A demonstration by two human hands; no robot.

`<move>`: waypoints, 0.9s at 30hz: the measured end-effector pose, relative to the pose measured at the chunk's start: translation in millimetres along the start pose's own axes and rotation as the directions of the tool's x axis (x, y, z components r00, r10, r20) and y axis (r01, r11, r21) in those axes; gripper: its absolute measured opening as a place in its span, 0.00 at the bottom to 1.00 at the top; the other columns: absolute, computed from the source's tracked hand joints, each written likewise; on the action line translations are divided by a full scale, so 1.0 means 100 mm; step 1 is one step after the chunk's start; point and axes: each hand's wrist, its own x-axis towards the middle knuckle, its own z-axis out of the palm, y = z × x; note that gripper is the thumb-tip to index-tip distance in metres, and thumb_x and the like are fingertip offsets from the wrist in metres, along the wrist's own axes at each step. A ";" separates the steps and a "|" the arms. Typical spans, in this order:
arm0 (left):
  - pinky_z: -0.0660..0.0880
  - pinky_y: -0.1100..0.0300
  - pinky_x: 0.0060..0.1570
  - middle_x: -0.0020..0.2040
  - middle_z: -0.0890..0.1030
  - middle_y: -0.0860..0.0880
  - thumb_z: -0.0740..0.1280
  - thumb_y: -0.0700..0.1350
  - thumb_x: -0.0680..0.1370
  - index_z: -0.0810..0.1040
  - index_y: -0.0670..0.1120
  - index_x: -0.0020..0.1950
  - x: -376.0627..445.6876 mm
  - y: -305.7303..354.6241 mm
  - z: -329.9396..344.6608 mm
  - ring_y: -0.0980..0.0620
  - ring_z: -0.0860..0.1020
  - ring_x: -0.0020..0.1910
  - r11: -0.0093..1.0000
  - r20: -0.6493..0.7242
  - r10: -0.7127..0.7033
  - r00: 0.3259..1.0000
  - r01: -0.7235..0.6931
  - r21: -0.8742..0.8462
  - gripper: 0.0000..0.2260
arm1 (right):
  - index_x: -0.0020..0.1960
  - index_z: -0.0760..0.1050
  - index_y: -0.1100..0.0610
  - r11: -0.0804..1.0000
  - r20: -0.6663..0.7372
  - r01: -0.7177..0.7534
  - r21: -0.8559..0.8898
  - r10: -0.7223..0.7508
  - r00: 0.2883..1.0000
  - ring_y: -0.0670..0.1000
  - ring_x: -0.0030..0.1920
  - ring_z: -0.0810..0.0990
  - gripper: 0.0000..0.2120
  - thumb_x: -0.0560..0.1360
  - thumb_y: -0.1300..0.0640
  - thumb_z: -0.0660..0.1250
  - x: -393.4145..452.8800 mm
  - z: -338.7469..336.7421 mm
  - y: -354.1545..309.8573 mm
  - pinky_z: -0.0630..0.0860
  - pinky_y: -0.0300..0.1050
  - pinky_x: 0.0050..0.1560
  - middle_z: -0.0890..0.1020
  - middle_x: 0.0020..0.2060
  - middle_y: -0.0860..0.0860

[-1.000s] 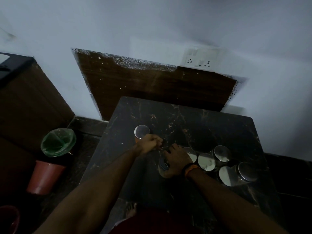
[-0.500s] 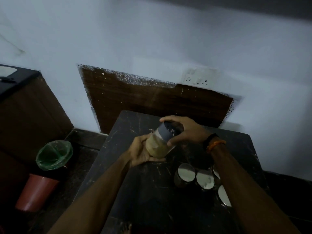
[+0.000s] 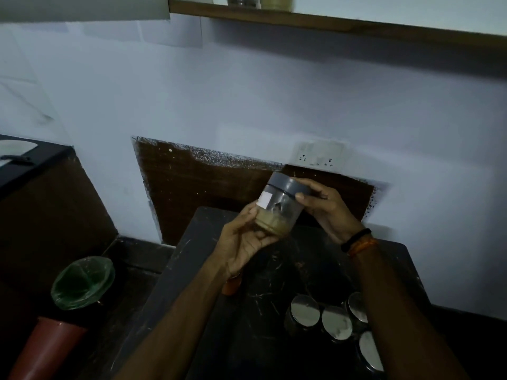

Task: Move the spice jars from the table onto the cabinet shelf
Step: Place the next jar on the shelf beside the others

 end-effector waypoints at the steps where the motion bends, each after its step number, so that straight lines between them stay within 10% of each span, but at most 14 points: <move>1: 0.68 0.33 0.68 0.73 0.70 0.36 0.73 0.45 0.75 0.68 0.41 0.75 0.01 0.03 0.07 0.33 0.68 0.73 0.996 0.000 0.055 0.999 -0.055 0.067 0.31 | 0.66 0.77 0.53 0.999 -0.031 0.006 0.050 -0.004 1.000 0.57 0.66 0.77 0.23 0.71 0.53 0.73 0.01 0.02 -0.01 0.77 0.50 0.62 0.79 0.65 0.56; 9: 0.77 0.38 0.62 0.62 0.81 0.43 0.78 0.38 0.68 0.78 0.47 0.68 0.03 0.02 0.46 0.41 0.80 0.62 0.818 -0.086 0.422 0.902 -0.339 0.466 0.28 | 0.73 0.66 0.49 0.994 -0.171 -0.069 0.086 0.083 0.982 0.54 0.64 0.79 0.28 0.76 0.47 0.70 0.11 0.18 -0.08 0.80 0.56 0.58 0.76 0.67 0.53; 16: 0.80 0.52 0.54 0.64 0.80 0.42 0.72 0.42 0.74 0.70 0.52 0.74 0.09 0.25 0.46 0.43 0.80 0.63 0.873 0.043 0.254 0.966 -0.248 0.419 0.29 | 0.73 0.67 0.59 0.969 -0.150 0.004 0.247 0.034 0.988 0.64 0.69 0.73 0.28 0.76 0.51 0.66 0.14 0.16 -0.30 0.70 0.66 0.68 0.73 0.69 0.63; 27: 0.80 0.44 0.56 0.62 0.82 0.44 0.73 0.43 0.73 0.73 0.53 0.72 0.32 0.68 0.68 0.42 0.81 0.62 0.801 0.129 0.213 0.968 -0.249 0.544 0.27 | 0.74 0.66 0.61 0.956 -0.177 0.107 0.272 -0.060 0.982 0.66 0.70 0.71 0.28 0.76 0.53 0.65 0.24 0.13 -0.60 0.67 0.65 0.70 0.71 0.70 0.65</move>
